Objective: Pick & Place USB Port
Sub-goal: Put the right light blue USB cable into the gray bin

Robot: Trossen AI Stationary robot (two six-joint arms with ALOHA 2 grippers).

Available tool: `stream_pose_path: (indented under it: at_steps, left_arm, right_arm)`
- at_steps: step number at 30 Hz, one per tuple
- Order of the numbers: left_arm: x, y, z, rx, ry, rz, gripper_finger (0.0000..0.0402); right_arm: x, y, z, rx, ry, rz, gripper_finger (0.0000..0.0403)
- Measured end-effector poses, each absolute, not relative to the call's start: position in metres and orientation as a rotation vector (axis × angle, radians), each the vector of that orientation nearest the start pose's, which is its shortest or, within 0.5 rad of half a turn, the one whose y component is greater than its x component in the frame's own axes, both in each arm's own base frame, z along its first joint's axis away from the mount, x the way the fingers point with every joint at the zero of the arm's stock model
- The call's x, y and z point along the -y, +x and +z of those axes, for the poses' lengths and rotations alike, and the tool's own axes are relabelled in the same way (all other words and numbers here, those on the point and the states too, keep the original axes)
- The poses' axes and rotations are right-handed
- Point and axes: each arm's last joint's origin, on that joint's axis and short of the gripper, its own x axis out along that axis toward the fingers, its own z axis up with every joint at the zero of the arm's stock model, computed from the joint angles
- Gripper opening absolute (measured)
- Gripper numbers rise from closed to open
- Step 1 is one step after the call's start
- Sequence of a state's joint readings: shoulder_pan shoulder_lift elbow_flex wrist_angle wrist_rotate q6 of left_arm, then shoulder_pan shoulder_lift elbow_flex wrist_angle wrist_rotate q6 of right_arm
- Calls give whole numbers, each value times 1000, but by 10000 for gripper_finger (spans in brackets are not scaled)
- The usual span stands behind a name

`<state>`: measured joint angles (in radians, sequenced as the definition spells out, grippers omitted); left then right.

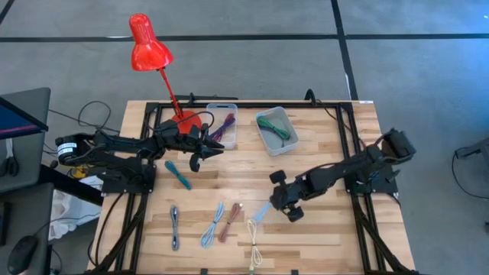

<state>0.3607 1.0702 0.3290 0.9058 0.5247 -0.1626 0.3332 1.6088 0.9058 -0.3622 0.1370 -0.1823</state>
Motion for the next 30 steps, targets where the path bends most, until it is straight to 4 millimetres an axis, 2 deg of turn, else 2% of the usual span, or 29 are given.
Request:
stream_pose_path:
  at_steps: [8,21,25,30]
  left_arm:
    - [-59,198,229,135,-91,-175,90]
    - [-59,198,229,135,-91,-175,90]
    - [-59,198,229,135,-91,-175,90]
    - [-59,198,229,135,-91,-175,90]
  right_arm:
    - [-77,275,202,-979,-430,169,0]
    - [-38,250,261,-787,-417,-229,0]
    - [-23,245,271,-744,-341,-331,0]
    - [-3,246,272,-728,-237,-455,0]
